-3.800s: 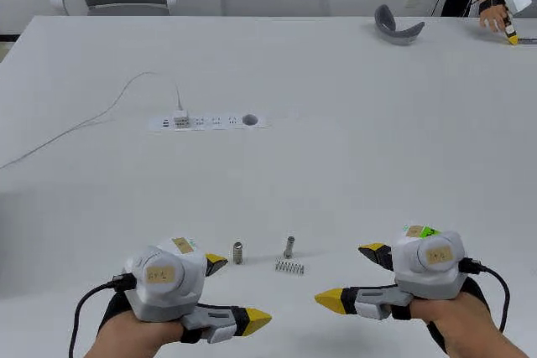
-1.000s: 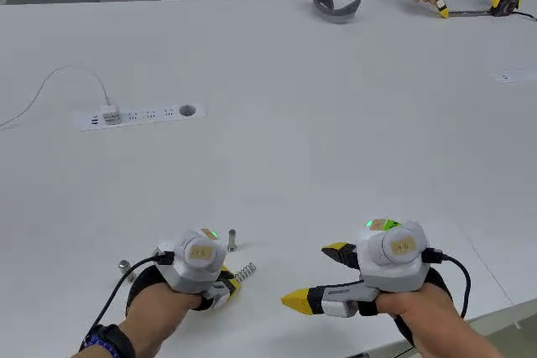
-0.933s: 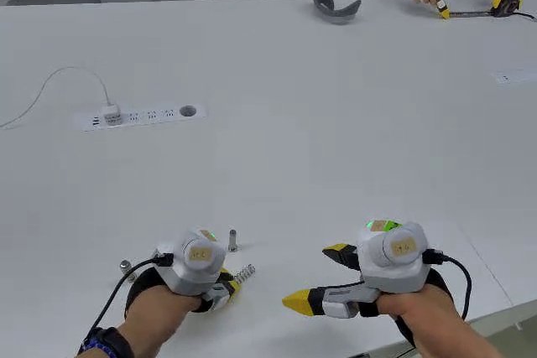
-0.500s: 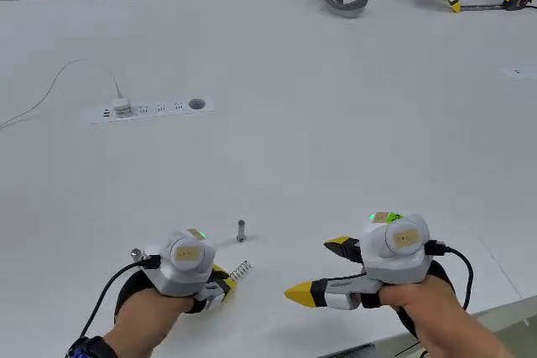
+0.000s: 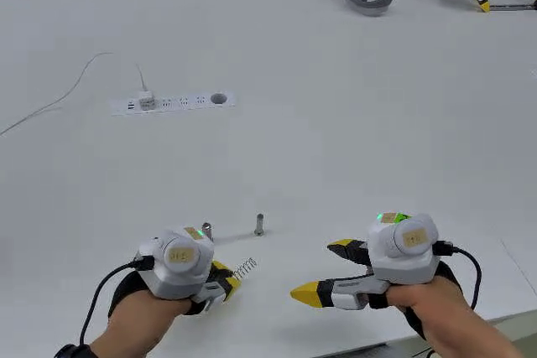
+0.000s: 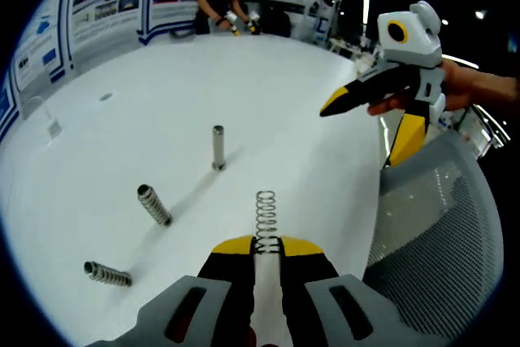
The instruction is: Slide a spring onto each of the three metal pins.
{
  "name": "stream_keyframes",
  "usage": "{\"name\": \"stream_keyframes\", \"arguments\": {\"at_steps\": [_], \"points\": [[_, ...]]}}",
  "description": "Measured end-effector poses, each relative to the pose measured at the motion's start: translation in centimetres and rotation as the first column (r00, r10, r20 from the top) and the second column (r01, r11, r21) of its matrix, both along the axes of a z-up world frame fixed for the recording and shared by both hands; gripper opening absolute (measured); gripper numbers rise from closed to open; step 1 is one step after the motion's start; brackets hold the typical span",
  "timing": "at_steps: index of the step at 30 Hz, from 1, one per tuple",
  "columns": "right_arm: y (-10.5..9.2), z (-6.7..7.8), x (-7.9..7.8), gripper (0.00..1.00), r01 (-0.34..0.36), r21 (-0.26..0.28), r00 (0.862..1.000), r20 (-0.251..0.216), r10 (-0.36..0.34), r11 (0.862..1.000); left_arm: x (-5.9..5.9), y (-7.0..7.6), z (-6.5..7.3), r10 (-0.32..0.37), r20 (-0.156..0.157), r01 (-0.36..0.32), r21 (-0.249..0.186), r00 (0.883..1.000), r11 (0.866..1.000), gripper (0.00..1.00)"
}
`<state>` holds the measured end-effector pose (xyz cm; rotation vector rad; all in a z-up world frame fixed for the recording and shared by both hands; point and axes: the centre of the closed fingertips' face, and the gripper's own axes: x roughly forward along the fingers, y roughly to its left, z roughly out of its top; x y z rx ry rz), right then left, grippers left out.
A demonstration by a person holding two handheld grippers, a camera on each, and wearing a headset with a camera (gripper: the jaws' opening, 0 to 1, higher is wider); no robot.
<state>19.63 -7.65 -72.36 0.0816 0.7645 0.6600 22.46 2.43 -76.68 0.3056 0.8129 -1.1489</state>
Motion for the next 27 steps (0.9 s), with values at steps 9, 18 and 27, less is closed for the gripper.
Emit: {"name": "stream_keyframes", "arguments": {"at_steps": [9,18,27], "points": [[1.5,0.3,0.1,0.67,-0.042,0.030,0.999,-0.001,0.042,0.999,-0.9,1.7,1.2,0.016,0.011,-0.016,-0.011,1.000,1.000,0.11],[3.0,0.7,0.1,0.63,-0.055,0.088,0.998,-0.012,0.056,0.995,-2.1,2.3,3.0,0.039,0.008,-0.038,-0.042,0.999,0.998,0.11],[5.0,1.5,0.0,0.55,-0.087,0.166,0.996,-0.021,0.092,0.982,-3.8,1.8,3.9,-0.014,0.026,0.016,-0.047,1.000,0.999,0.11]]}}
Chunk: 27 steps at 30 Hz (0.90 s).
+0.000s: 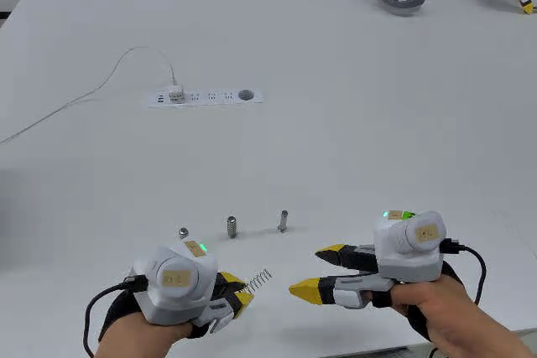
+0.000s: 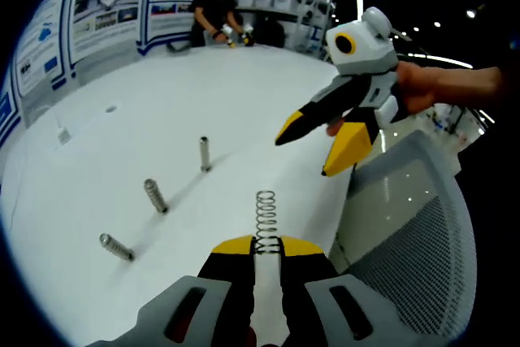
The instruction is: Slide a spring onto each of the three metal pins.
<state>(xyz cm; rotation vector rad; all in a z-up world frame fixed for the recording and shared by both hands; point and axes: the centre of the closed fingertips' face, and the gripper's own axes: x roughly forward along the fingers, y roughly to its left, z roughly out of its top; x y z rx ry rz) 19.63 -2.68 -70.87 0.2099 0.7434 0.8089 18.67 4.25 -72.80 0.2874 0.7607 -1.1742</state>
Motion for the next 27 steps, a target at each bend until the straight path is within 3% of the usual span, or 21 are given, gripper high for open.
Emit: {"name": "stream_keyframes", "arguments": {"at_steps": [4,9,15,27], "points": [[0.6,0.3,0.0,0.52,-0.012,0.024,1.000,-0.007,0.012,1.000,-0.2,-0.4,0.4,-0.018,0.006,0.018,-0.007,1.000,1.000,0.11],[1.7,1.0,0.2,0.44,0.023,0.147,0.998,-0.069,-0.013,0.989,0.0,-1.1,1.4,-0.040,0.025,0.041,-0.021,0.999,0.999,0.11],[2.3,1.7,0.7,0.35,0.038,0.207,0.997,-0.076,-0.023,0.978,0.0,-1.7,2.2,-0.065,0.043,0.067,-0.032,0.997,0.997,0.11],[3.6,2.3,0.7,0.26,-0.001,0.256,0.994,-0.109,0.030,0.967,0.2,-2.7,4.2,-0.109,0.095,0.115,-0.059,0.990,0.992,0.11]]}}
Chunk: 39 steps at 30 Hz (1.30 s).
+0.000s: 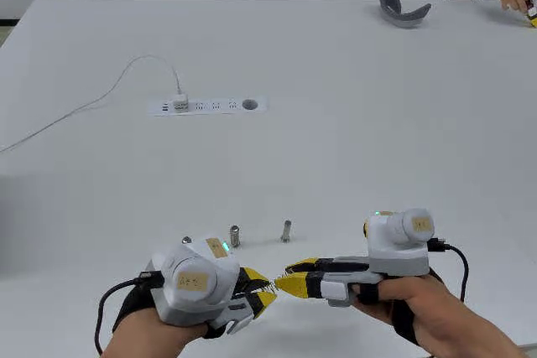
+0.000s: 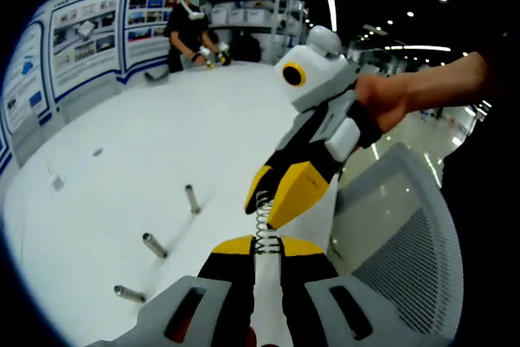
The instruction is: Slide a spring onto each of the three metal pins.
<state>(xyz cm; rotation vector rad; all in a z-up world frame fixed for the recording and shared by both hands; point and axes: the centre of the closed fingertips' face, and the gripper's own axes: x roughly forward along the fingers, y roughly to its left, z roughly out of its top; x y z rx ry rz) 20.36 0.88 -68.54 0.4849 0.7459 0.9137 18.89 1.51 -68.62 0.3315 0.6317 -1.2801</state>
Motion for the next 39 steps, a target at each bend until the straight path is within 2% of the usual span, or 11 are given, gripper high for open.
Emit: {"name": "stream_keyframes", "arguments": {"at_steps": [10,15,18,21,24,27,31,32,34,35,39], "points": [[0.5,1.2,0.3,0.16,-0.018,0.043,1.000,-0.011,0.018,0.999,0.2,0.1,0.3,-0.033,0.025,0.032,0.003,0.999,0.999,0.10],[0.6,1.6,0.5,0.14,-0.029,0.041,1.000,-0.005,0.029,0.999,0.4,0.1,0.4,-0.042,0.027,0.042,-0.001,0.999,0.999,0.10],[0.9,2.3,0.6,0.13,-0.047,0.046,0.999,0.015,0.047,0.998,0.7,0.0,0.5,-0.055,0.027,0.055,-0.006,0.998,0.998,0.10],[0.9,2.7,0.6,0.12,-0.097,-0.006,0.994,0.055,0.097,0.995,0.8,-0.1,0.9,-0.074,0.031,0.074,-0.015,0.997,0.997,0.10],[1.0,3.2,0.6,0.12,-0.159,-0.071,0.982,0.093,0.165,0.985,1.0,-0.2,1.2,-0.089,0.033,0.090,-0.033,0.995,0.995,0.10],[1.0,3.7,0.7,0.12,-0.227,-0.159,0.960,0.129,0.248,0.961,1.3,-0.4,1.7,-0.094,0.026,0.096,-0.053,0.995,0.994,0.10],[1.0,4.4,0.9,0.12,-0.307,-0.261,0.921,0.160,0.355,0.915,1.6,-0.8,2.3,-0.104,0.034,0.107,-0.072,0.994,0.992,0.10],[1.0,4.6,0.9,0.12,-0.333,-0.291,0.906,0.165,0.390,0.897,1.7,-1.0,2.4,-0.109,0.035,0.112,-0.078,0.993,0.991,0.10],[1.0,4.8,0.8,0.12,-0.367,-0.329,0.883,0.172,0.437,0.870,1.7,-1.2,2.6,-0.114,0.036,0.117,-0.088,0.993,0.989,0.10],[0.9,4.9,0.8,0.12,-0.387,-0.362,0.865,0.176,0.470,0.848,1.8,-1.3,2.8,-0.117,0.034,0.120,-0.097,0.993,0.988,0.10],[0.9,5.3,0.7,0.13,-0.439,-0.405,0.823,0.178,0.540,0.802,1.7,-1.8,3.3,-0.138,0.036,0.141,-0.117,0.990,0.983,0.10]]}}
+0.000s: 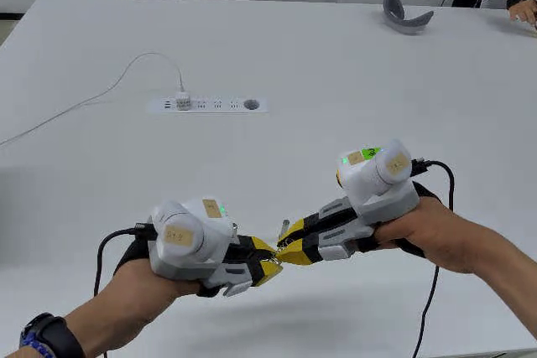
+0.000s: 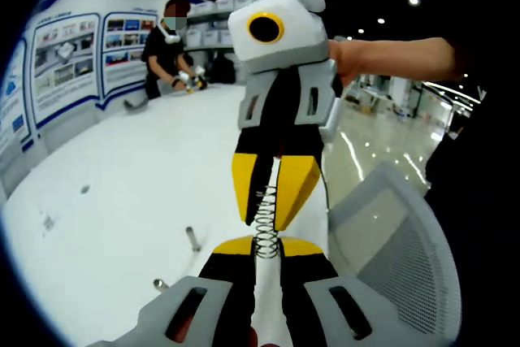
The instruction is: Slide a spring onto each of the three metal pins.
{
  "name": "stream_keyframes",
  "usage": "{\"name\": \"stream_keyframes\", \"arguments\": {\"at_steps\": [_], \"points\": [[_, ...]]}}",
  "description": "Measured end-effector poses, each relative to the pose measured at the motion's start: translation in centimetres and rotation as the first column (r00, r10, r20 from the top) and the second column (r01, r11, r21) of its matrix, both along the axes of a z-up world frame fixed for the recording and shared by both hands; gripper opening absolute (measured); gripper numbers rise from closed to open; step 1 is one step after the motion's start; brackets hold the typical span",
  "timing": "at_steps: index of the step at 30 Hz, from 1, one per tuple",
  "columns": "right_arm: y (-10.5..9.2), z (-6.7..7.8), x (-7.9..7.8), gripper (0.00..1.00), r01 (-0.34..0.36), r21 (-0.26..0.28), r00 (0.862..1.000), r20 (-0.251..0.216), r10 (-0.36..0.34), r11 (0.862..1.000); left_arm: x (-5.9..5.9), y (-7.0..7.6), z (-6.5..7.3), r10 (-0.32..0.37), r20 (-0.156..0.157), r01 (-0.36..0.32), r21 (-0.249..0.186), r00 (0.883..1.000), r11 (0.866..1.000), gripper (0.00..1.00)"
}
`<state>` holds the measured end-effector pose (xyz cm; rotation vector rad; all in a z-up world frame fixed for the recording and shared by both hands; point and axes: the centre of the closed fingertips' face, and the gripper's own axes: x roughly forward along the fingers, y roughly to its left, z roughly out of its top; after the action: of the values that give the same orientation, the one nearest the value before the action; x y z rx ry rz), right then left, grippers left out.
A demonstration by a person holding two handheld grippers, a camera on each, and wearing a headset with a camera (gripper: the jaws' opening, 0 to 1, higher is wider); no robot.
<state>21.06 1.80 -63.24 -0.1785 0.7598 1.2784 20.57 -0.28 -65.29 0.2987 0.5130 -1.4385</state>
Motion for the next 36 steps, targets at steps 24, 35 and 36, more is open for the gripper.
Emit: {"name": "stream_keyframes", "arguments": {"at_steps": [24,35,36], "points": [[-0.3,-1.0,-1.0,0.12,-0.179,-0.119,0.982,0.040,0.185,0.977,-0.5,0.0,-0.1,-0.055,0.010,0.055,0.012,0.998,0.998,0.10],[-1.1,-1.5,-0.8,0.12,-0.140,-0.129,0.988,0.044,0.147,0.982,-0.5,0.2,-0.9,-0.014,-0.015,0.014,0.004,1.000,1.000,0.18],[-1.2,-1.5,-0.8,0.12,-0.137,-0.128,0.989,0.043,0.144,0.982,-0.6,0.3,-1.1,-0.011,-0.021,0.011,0.004,1.000,1.000,0.19]]}}
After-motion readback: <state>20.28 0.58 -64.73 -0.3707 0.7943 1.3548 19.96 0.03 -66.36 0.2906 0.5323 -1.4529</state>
